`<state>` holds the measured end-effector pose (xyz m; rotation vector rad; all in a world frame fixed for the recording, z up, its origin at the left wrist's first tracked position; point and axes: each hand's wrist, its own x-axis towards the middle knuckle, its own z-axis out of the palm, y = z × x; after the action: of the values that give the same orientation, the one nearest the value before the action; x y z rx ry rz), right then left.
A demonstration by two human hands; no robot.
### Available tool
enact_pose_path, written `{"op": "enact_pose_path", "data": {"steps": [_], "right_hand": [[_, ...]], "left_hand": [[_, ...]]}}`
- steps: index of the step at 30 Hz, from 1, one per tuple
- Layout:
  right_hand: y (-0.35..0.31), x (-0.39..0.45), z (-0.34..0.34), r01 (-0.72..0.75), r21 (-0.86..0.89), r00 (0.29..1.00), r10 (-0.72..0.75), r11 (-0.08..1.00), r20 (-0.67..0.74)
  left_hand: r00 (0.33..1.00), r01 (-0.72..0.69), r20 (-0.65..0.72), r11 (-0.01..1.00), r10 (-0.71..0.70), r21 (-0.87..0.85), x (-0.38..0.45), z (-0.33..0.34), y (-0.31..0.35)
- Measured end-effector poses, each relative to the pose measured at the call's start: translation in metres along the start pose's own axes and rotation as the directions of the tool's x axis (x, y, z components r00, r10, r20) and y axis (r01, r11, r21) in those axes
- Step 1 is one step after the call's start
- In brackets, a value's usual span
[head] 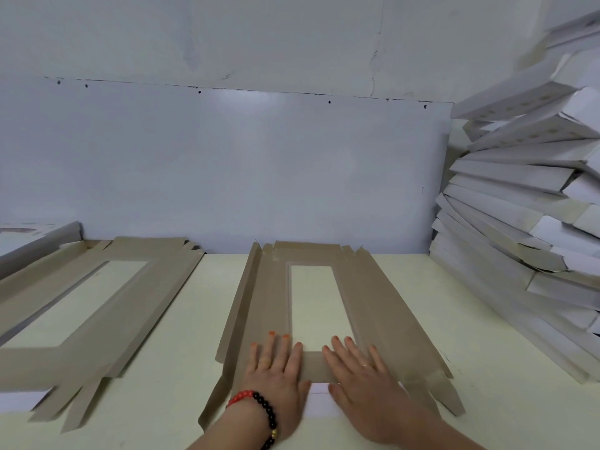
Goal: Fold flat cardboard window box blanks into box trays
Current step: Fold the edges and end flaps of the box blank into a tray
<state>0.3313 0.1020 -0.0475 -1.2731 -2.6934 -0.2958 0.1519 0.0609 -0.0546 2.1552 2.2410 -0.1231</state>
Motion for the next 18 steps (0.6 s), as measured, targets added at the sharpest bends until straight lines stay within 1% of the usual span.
{"op": "enact_pose_path", "data": {"steps": [1,2,3,4,5,6,7,8,11,12,13,14,15,16,17,18], "right_hand": [[0.005,-0.003,-0.003,-0.029,-0.009,0.996,0.030,1.000,0.086],[0.012,-0.006,-0.002,-0.056,-0.041,0.994,0.060,0.998,0.087],[0.025,-0.007,0.004,-0.051,-0.119,0.998,0.055,0.992,0.035],[0.038,-0.007,0.008,-0.043,-0.179,0.999,0.048,0.983,0.023],[0.044,-0.010,0.011,-0.096,-0.159,0.995,0.090,0.983,-0.044],[0.047,-0.013,0.009,-0.102,-0.164,0.993,0.091,0.981,-0.074],[0.048,-0.016,0.003,-0.147,-0.123,0.987,0.138,0.982,-0.079],[0.051,-0.021,0.002,-0.172,-0.119,0.984,0.166,0.978,-0.061],[0.056,-0.032,0.001,-0.168,-0.109,0.974,0.148,0.980,-0.172],[0.062,-0.035,0.001,-0.165,-0.115,0.976,0.145,0.980,-0.160],[0.066,-0.039,0.000,-0.182,-0.107,0.976,0.166,0.977,-0.139],[0.067,-0.041,-0.005,-0.208,-0.091,0.974,0.197,0.974,-0.113],[0.069,-0.042,-0.005,-0.202,-0.090,0.972,0.188,0.975,-0.142],[0.071,-0.042,-0.006,-0.172,-0.096,0.973,0.154,0.980,-0.173],[0.071,-0.043,-0.005,-0.115,-0.099,0.969,0.090,0.988,-0.231],[0.070,-0.044,-0.007,-0.057,-0.124,0.964,0.022,0.991,-0.266]], "left_hand": [[1.000,0.026,0.008,0.999,-0.026,0.025,-0.001,-0.001,-0.004],[0.999,0.046,0.011,0.998,-0.046,0.046,-0.002,-0.002,-0.008],[0.998,0.063,0.013,0.996,-0.064,0.066,-0.003,-0.003,-0.012],[0.997,0.073,0.005,0.993,-0.074,0.090,-0.004,-0.003,-0.014],[0.997,0.078,-0.005,0.989,-0.078,0.122,-0.005,-0.005,-0.017],[0.997,0.071,-0.025,0.986,-0.067,0.154,-0.007,-0.007,-0.018],[0.997,0.064,-0.045,0.979,-0.056,0.192,-0.008,-0.008,-0.018],[0.997,0.061,-0.062,0.970,-0.048,0.237,-0.010,-0.009,-0.019],[0.997,0.047,-0.070,0.938,-0.024,0.344,-0.019,-0.012,-0.018],[0.995,0.036,-0.097,0.933,-0.001,0.359,-0.023,-0.013,-0.018],[0.985,0.007,-0.161,0.936,0.054,0.353,-0.026,-0.015,-0.019],[0.962,-0.048,-0.237,0.942,0.133,0.333,-0.030,-0.017,-0.019],[0.945,-0.114,-0.264,0.952,0.192,0.284,-0.036,-0.022,-0.020],[0.928,-0.198,-0.261,0.945,0.266,0.260,-0.043,-0.026,-0.019],[0.888,-0.281,-0.298,0.926,0.350,0.251,-0.045,-0.024,-0.019],[0.869,-0.334,-0.297,0.913,0.395,0.234,-0.045,-0.023,-0.023]]}}
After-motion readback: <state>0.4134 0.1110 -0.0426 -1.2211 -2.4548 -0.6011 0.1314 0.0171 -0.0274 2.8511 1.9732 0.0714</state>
